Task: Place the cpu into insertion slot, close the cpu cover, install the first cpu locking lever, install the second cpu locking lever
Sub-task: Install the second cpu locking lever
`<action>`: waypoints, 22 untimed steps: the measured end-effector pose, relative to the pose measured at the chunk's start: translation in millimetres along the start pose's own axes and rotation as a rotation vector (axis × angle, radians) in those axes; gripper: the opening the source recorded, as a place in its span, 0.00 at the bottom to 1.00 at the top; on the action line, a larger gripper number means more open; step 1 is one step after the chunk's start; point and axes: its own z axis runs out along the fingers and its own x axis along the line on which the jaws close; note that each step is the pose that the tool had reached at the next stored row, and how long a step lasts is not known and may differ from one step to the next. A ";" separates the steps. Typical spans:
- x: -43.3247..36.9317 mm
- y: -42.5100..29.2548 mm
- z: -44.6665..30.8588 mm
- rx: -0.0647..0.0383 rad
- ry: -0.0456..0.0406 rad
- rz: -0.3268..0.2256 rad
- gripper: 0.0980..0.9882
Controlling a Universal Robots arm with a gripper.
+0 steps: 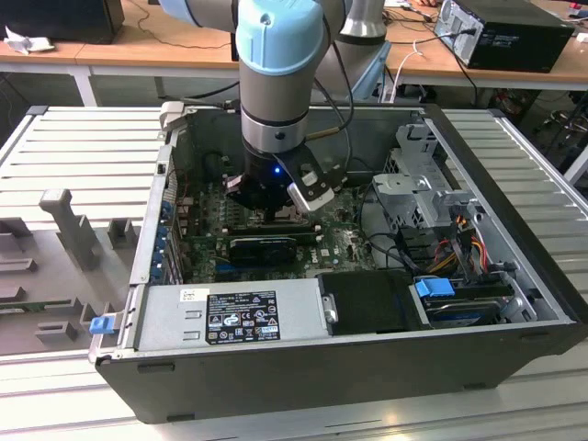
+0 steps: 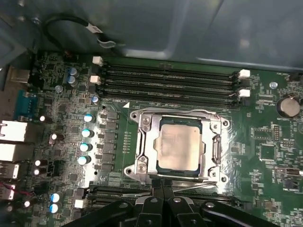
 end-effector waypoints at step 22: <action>28.7 -17.6 18.8 -0.179 -0.0146 0.001 0.01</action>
